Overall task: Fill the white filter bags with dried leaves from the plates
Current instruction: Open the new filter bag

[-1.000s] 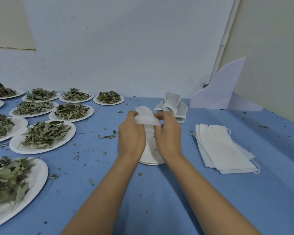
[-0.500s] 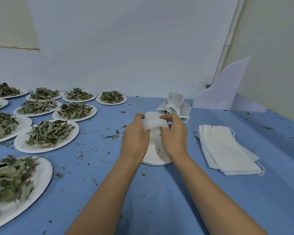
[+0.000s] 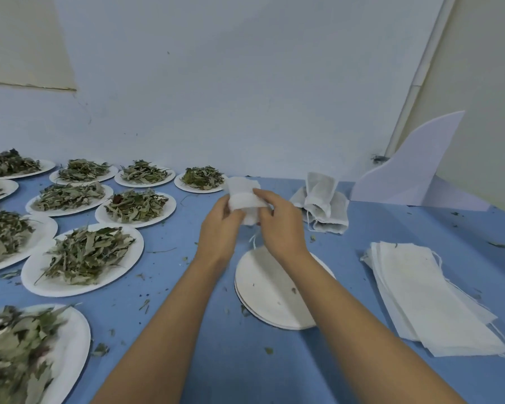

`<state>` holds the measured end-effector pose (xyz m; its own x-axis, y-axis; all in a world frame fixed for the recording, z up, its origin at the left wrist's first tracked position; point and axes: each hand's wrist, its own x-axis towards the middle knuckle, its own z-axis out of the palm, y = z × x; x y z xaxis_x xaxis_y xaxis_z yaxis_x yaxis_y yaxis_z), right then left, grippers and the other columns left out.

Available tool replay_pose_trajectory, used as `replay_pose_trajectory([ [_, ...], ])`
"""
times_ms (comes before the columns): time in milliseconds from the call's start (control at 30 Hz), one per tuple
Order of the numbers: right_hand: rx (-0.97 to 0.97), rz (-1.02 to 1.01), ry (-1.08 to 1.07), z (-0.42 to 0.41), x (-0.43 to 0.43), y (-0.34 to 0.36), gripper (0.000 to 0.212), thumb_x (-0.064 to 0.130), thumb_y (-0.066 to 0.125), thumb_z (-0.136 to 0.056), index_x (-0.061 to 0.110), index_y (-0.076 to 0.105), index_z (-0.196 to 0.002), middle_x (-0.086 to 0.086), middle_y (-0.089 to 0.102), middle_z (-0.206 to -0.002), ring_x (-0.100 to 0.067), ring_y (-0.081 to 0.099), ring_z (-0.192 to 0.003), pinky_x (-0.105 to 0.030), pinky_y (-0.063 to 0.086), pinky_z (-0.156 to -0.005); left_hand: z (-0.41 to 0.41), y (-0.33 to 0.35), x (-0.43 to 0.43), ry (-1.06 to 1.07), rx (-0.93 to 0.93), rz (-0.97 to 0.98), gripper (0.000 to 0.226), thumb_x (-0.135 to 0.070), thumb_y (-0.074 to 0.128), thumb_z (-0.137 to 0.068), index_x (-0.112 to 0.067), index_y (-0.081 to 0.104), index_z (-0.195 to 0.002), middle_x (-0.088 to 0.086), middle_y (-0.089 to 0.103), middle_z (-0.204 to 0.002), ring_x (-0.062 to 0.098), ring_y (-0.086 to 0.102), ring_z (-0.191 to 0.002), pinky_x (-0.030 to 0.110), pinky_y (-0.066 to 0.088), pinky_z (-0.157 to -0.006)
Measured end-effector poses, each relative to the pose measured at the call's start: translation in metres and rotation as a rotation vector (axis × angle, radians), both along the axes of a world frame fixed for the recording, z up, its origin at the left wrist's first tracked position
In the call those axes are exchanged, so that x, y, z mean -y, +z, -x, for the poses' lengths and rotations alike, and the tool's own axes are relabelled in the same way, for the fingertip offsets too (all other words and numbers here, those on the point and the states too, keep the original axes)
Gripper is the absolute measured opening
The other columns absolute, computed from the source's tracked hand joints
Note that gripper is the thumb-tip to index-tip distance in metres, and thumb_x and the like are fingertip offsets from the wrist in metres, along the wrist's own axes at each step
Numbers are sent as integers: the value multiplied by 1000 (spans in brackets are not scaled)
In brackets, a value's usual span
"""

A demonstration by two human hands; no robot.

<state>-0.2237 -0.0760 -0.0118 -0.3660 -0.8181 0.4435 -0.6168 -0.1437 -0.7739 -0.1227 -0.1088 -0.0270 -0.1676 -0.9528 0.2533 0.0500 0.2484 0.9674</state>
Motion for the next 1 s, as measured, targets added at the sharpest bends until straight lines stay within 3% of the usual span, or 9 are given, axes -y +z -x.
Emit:
replay_pose_trajectory([
  [67, 9, -59, -99, 8, 28, 4, 45, -7, 40, -87, 6, 62, -124, -10, 63, -126, -25, 57, -115, -15, 37, -91, 3, 7, 29, -36, -87, -189, 38, -7, 43, -90, -25, 56, -120, -6, 57, -116, 12, 52, -108, 27, 44, -85],
  [167, 45, -178, -145, 21, 63, 6, 41, -7, 41, -86, 6, 67, -115, -13, 68, -114, -27, 60, -107, -17, 36, -72, -1, 10, 76, 128, -45, -366, 57, 5, 39, -88, -15, 39, -142, 8, 48, -128, 21, 54, -91, 40, 46, -92],
  [200, 53, -197, -148, 24, 73, 5, 39, -6, 43, -85, 6, 69, -113, -13, 69, -111, -27, 60, -104, -20, 38, -70, -4, 8, 91, 198, 105, -315, 59, 6, 37, -89, -13, 36, -144, 11, 48, -133, 26, 56, -95, 42, 43, -98],
  [267, 68, -222, -154, 29, 88, 2, 38, -5, 45, -85, 7, 70, -110, -13, 70, -108, -26, 61, -102, -19, 35, -65, -11, 0, 121, 281, 524, -117, 54, 4, 35, -91, -7, 37, -143, 15, 42, -144, 34, 44, -125, 43, 34, -108],
  [367, 74, -246, -161, 36, 104, -6, 36, -5, 45, -84, 7, 70, -107, -13, 70, -104, -24, 60, -92, -18, 32, -60, -17, -15, 147, 244, 1094, 99, 42, -5, 35, -95, -2, 45, -135, 12, 32, -151, 31, 25, -137, 42, 30, -108],
  [467, 58, -248, -149, 40, 111, -14, 35, -7, 43, -84, 4, 71, -103, -13, 69, -98, -20, 52, -82, -22, 30, -51, -14, -21, 160, 192, 1362, 215, 42, -10, 34, -96, -6, 45, -136, 4, 16, -158, 30, 16, -140, 44, 30, -106],
  [600, 29, -272, -155, 49, 118, -19, 34, -7, 42, -82, 5, 70, -97, -6, 61, -86, -20, 50, -81, -21, 32, -49, -6, -24, 175, 172, 1465, 309, 45, -10, 32, -96, -9, 39, -141, 2, 15, -159, 29, 14, -141, 45, 25, -109],
  [867, 89, -233, -238, 53, 107, -22, 38, -7, 39, -84, 3, 69, -104, -13, 66, -97, -25, 53, -83, -24, 34, -62, -5, -25, 164, 211, 1558, 408, 37, -10, 36, -94, -13, 54, -126, -1, 38, -147, 25, 28, -130, 41, 25, -101],
  [1000, 101, -223, -277, 54, 89, -18, 27, -8, 36, -85, 8, 54, -74, -4, 49, -69, -24, 42, -74, -21, 23, -44, -6, -26, 131, 219, 1551, 504, 29, -8, 39, -90, -14, 60, -109, -2, 49, -134, 23, 35, -121, 39, 25, -97],
])
